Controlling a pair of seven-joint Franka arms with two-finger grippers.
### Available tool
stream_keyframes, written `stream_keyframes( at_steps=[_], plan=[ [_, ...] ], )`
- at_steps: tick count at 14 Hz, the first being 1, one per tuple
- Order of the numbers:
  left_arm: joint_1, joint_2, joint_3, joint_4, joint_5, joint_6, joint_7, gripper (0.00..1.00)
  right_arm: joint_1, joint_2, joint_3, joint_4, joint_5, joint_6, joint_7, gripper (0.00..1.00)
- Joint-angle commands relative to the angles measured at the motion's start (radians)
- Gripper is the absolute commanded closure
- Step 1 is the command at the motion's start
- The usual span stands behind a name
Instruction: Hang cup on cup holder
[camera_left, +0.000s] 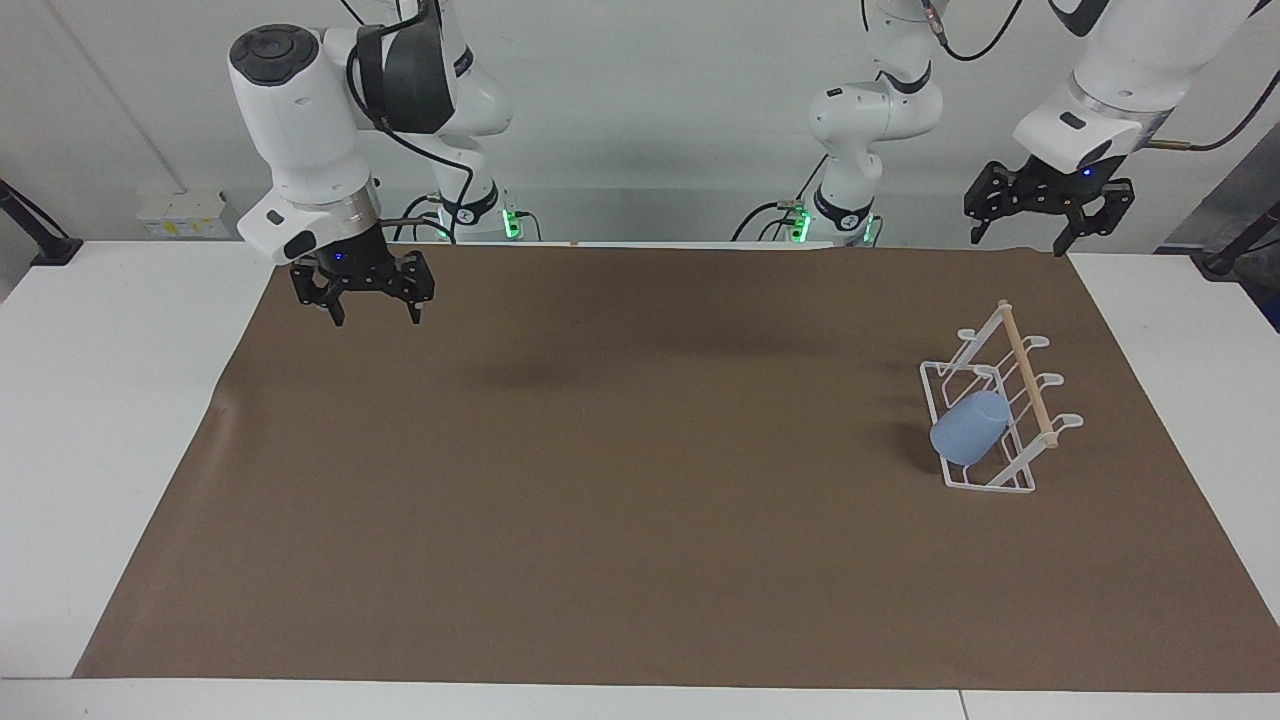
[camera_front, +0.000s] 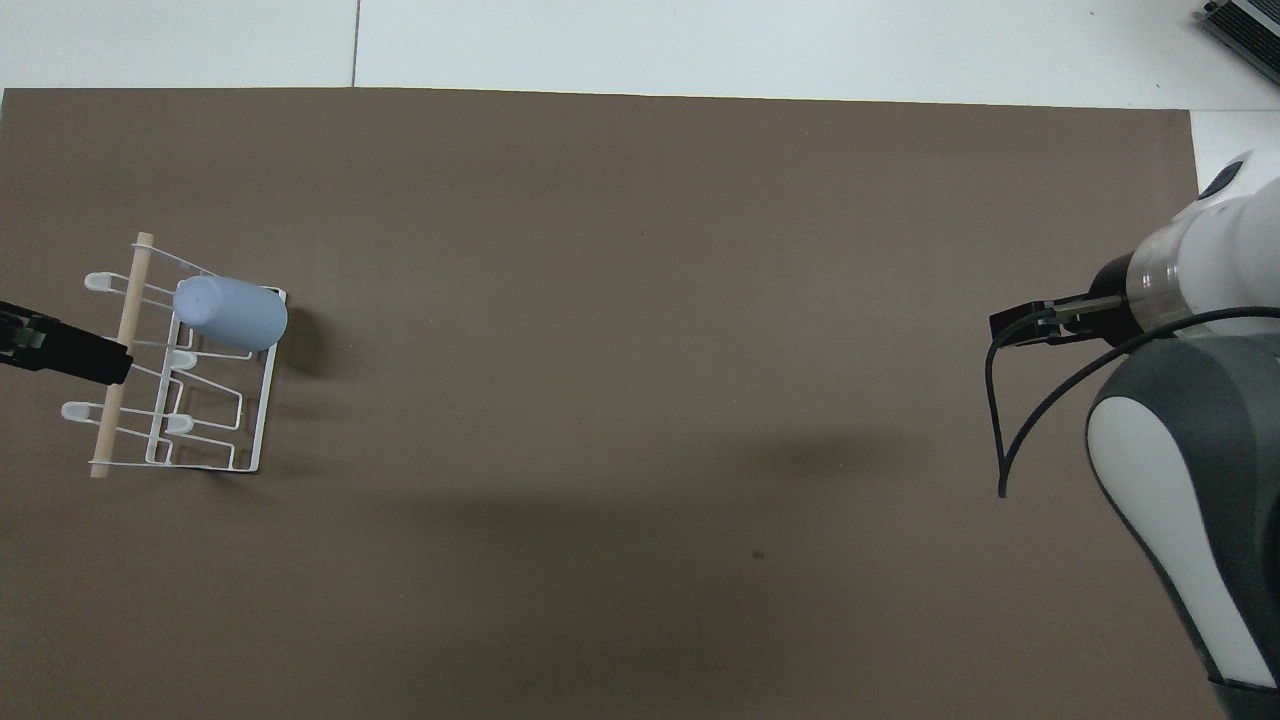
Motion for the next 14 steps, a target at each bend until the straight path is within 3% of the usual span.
stream_keyframes(
  at_steps=[1, 14],
  plan=[
    [0.018, -0.04, -0.006, -0.049, -0.017, 0.018, -0.01, 0.0, -0.018, -0.021, 0.014, -0.02, 0.018, 0.013, 0.0, 0.0],
    [0.0, -0.037, 0.035, -0.004, -0.034, 0.03, -0.013, 0.0, -0.041, -0.021, 0.012, -0.021, 0.103, 0.016, 0.078, 0.0]
  ],
)
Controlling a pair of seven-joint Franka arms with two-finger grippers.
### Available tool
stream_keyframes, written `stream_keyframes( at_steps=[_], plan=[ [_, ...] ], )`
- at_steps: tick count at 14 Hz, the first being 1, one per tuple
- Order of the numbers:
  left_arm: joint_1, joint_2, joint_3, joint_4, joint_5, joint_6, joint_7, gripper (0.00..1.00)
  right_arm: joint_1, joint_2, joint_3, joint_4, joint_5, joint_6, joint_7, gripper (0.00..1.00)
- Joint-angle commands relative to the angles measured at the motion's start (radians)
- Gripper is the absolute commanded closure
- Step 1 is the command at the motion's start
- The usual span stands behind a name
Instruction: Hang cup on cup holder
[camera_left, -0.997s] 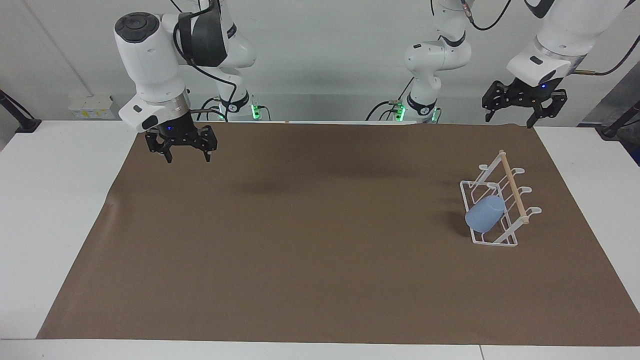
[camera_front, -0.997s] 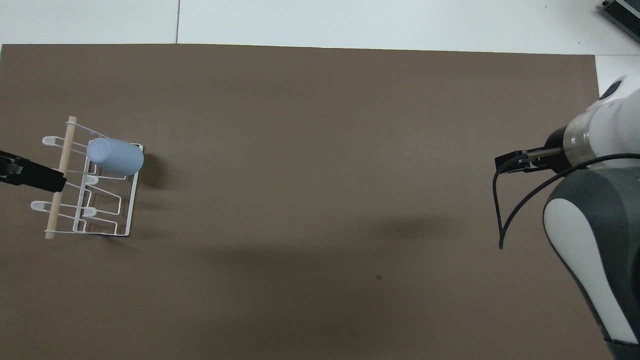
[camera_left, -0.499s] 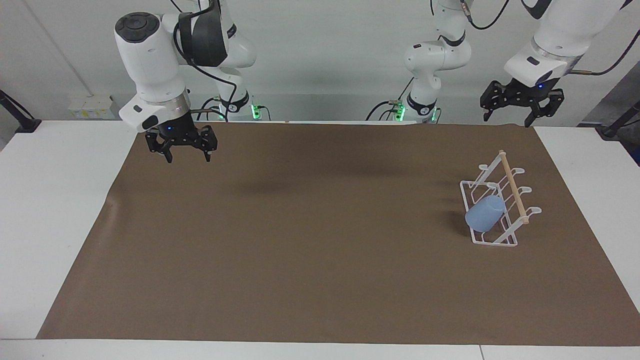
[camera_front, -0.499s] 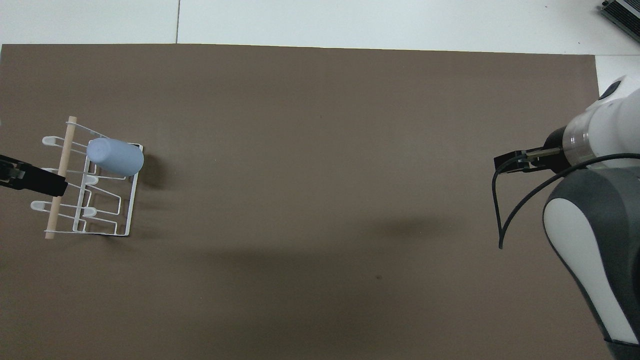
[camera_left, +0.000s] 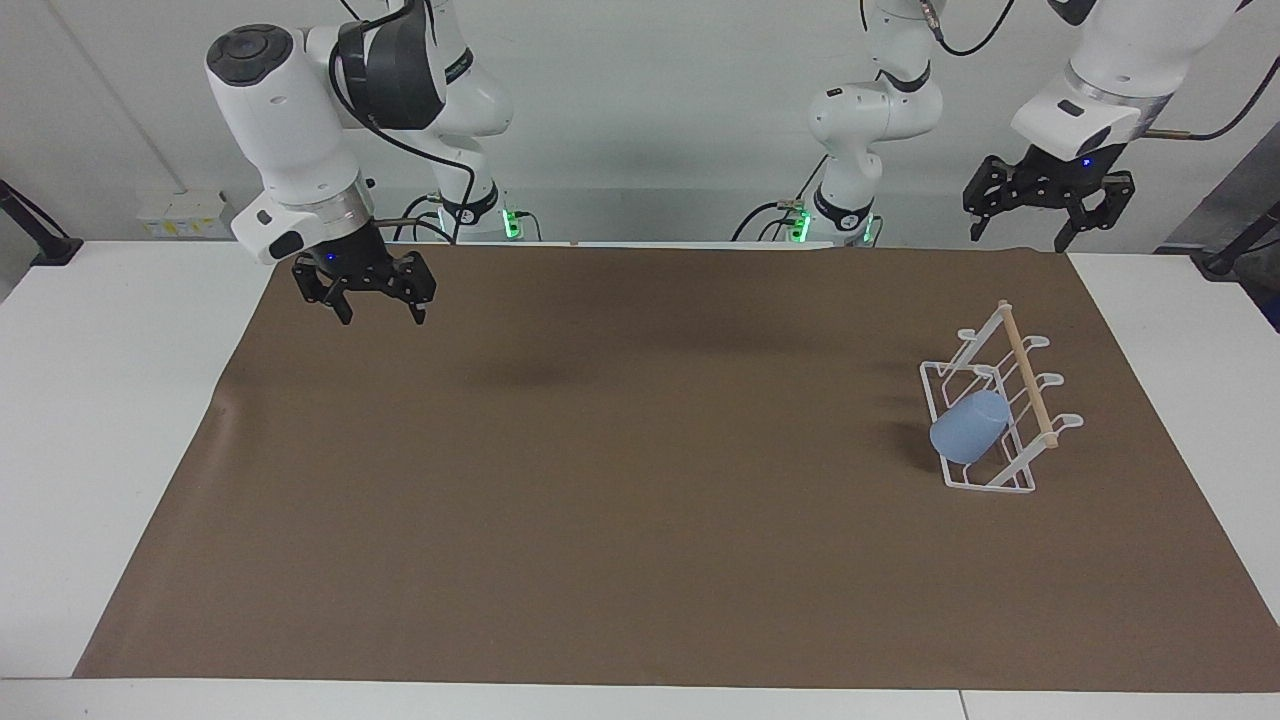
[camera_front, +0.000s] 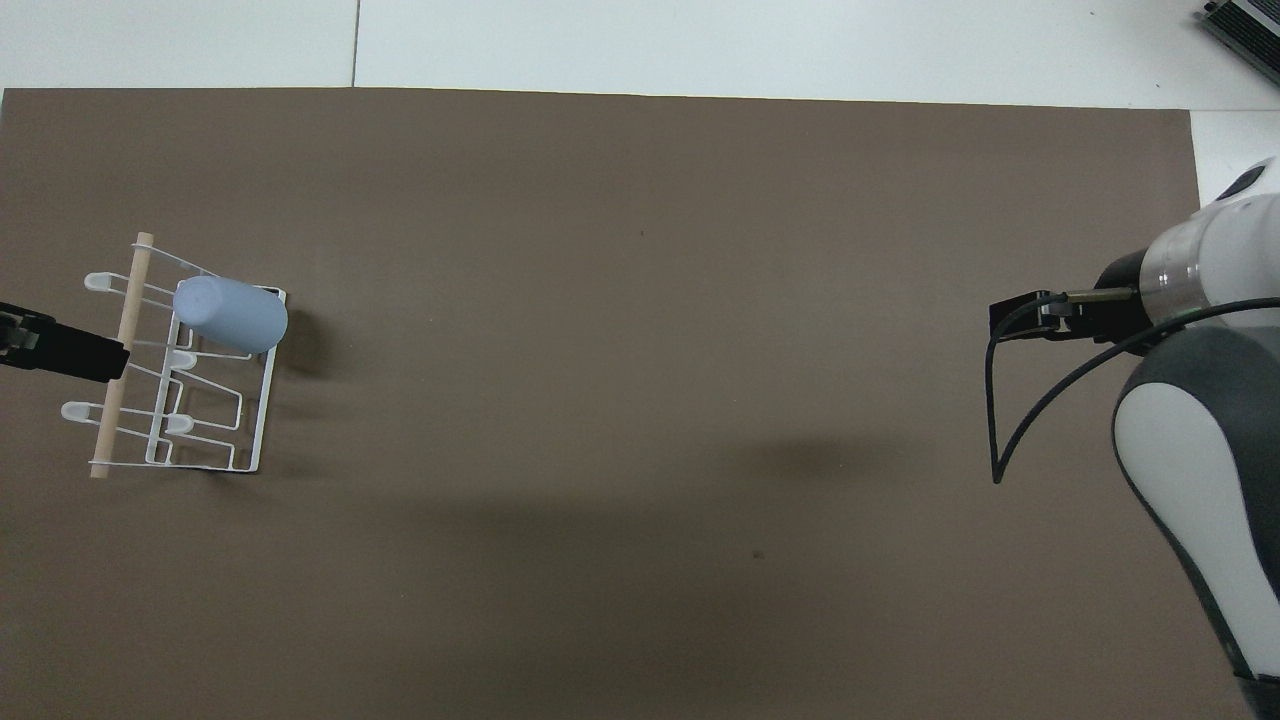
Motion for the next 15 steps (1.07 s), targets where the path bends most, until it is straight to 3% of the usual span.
stream_keyframes(
  at_steps=[1, 3, 15],
  plan=[
    [-0.016, -0.014, 0.064, -0.002, -0.057, -0.005, -0.007, 0.0, -0.019, -0.021, 0.012, -0.021, 0.021, 0.016, 0.014, 0.0],
    [-0.056, -0.009, 0.121, 0.0, -0.068, -0.016, -0.009, 0.0, -0.019, -0.021, 0.012, -0.02, 0.021, 0.019, 0.055, 0.0],
    [-0.062, -0.02, 0.146, -0.017, -0.076, -0.016, -0.006, 0.0, -0.021, -0.022, 0.01, -0.018, 0.021, 0.008, 0.056, 0.0]
  ],
)
